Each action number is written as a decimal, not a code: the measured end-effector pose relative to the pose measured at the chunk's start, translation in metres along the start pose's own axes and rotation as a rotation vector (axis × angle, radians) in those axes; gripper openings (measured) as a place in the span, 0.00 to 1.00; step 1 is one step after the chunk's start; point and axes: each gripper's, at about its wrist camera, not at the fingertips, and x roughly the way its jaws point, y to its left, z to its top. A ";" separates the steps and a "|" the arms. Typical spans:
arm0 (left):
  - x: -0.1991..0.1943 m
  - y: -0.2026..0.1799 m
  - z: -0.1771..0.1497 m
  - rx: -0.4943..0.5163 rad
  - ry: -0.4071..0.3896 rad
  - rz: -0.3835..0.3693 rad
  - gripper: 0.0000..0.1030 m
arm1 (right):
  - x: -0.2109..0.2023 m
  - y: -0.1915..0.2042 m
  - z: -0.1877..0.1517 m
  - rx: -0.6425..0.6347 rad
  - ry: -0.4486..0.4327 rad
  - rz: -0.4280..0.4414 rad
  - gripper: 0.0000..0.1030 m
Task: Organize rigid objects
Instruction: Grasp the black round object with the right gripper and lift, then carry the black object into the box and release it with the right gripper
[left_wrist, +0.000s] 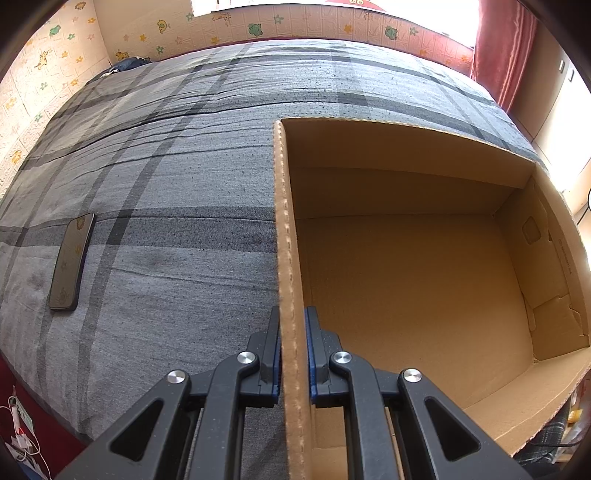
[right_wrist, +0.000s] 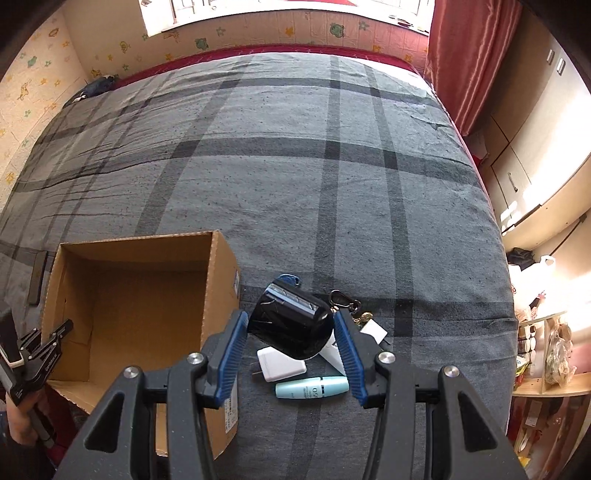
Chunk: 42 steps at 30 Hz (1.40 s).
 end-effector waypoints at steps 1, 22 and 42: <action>0.000 0.000 0.000 0.001 0.000 0.000 0.10 | -0.001 0.009 0.000 -0.017 -0.002 0.008 0.50; 0.000 0.002 0.001 0.001 0.002 0.002 0.10 | 0.057 0.135 -0.012 -0.196 0.045 0.118 0.50; 0.004 0.001 0.001 0.001 0.012 0.010 0.10 | 0.120 0.170 -0.033 -0.254 0.151 0.126 0.51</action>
